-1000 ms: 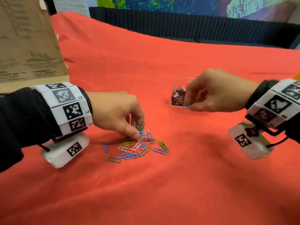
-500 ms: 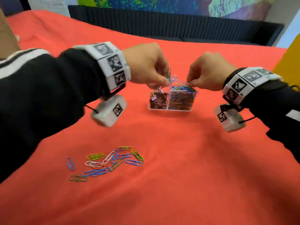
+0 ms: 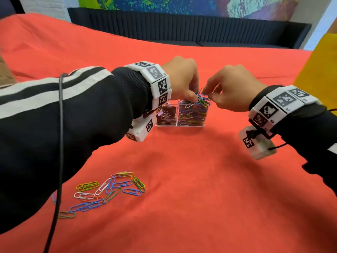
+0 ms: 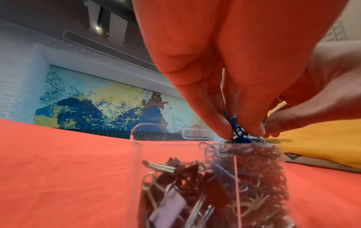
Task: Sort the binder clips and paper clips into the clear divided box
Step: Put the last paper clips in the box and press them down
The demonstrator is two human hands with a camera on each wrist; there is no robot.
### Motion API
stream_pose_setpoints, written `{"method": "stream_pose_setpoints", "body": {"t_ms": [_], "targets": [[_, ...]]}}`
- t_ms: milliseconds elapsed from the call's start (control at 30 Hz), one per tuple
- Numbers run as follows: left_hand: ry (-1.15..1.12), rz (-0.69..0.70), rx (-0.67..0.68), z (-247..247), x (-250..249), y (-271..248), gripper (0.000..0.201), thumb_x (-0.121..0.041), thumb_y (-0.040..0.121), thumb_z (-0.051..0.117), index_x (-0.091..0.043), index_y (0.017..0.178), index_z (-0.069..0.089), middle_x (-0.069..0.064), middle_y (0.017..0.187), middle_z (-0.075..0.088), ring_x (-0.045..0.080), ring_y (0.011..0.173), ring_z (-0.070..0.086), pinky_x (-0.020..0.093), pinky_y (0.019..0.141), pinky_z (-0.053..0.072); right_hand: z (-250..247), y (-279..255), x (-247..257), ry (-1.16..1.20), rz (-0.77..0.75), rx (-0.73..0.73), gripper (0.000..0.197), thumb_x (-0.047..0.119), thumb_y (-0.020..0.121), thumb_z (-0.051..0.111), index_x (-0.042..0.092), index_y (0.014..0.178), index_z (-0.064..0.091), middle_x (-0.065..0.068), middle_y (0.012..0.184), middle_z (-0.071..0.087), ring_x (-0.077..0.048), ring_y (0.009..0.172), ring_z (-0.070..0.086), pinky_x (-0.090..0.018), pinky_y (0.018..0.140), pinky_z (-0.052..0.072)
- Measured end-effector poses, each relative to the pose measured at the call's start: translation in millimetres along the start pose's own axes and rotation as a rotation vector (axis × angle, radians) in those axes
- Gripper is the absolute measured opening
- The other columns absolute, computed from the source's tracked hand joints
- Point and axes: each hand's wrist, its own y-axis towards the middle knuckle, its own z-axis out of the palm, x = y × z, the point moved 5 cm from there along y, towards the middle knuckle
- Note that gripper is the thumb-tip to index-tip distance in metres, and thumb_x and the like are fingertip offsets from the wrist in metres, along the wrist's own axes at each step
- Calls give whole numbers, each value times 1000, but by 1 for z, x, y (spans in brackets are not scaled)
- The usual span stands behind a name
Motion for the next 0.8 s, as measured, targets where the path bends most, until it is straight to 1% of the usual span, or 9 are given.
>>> {"method": "stream_pose_setpoints", "body": {"t_ms": [67,100,167,300,400,467,533,667,800], "targets": [[-12,-7,2,0,1,-1,27,-35,70,82,-20,93,77,-10,74,70,7,70,66,27,73,54,-2,-2,0,20,-6,-40,26,13,78,60,27,89,79,5,80,74,-21,83,70,-34,84,56],[-19,-11,1,0,2,-1,29,-34,70,83,-20,95,77,-7,78,73,9,74,68,28,75,55,-3,-2,0,29,-9,-60,26,14,77,59,26,89,78,4,81,75,-20,82,70,-34,84,56],[-46,-29,-3,1,5,-3,32,-32,69,85,-20,97,76,-5,83,75,9,77,70,27,77,55,-4,-4,0,47,-10,-90,24,15,76,60,25,91,77,5,81,74,-17,79,70,-32,83,56],[-91,-59,-28,-2,10,-8,30,-31,71,84,-20,98,75,-4,84,75,9,77,70,25,77,55,-4,-10,7,98,-54,-107,22,16,75,64,25,93,73,8,86,73,-11,75,70,-28,78,54],[-73,-47,-74,-7,9,-14,28,-44,76,76,-21,93,76,-5,80,74,7,71,67,23,72,53,0,-13,10,130,-73,-73,23,22,73,69,26,95,72,5,82,72,-9,73,69,-29,72,56],[-48,-34,-52,-5,6,-19,38,-58,71,73,-24,87,76,-9,75,72,3,69,65,22,67,51,4,-14,11,124,-86,-39,26,28,71,72,28,97,73,6,85,71,-9,77,68,-32,71,57],[-15,-20,1,1,3,-22,44,-62,64,76,-25,87,76,-11,73,70,3,69,64,24,66,53,9,-14,11,108,-93,1,30,31,70,76,29,100,72,9,91,70,-9,81,68,-34,72,58],[-47,-16,13,3,5,-18,32,-42,68,82,-22,93,77,-9,79,74,6,76,69,31,78,58,10,-12,5,126,-48,10,23,22,74,78,27,97,75,7,85,72,-8,82,69,-37,77,60],[-105,-23,22,5,10,-15,25,-30,70,83,-23,94,77,-9,77,75,2,75,70,29,79,58,7,-9,2,140,-26,-16,19,11,77,73,25,89,77,4,79,74,-9,81,71,-35,79,59]]}}
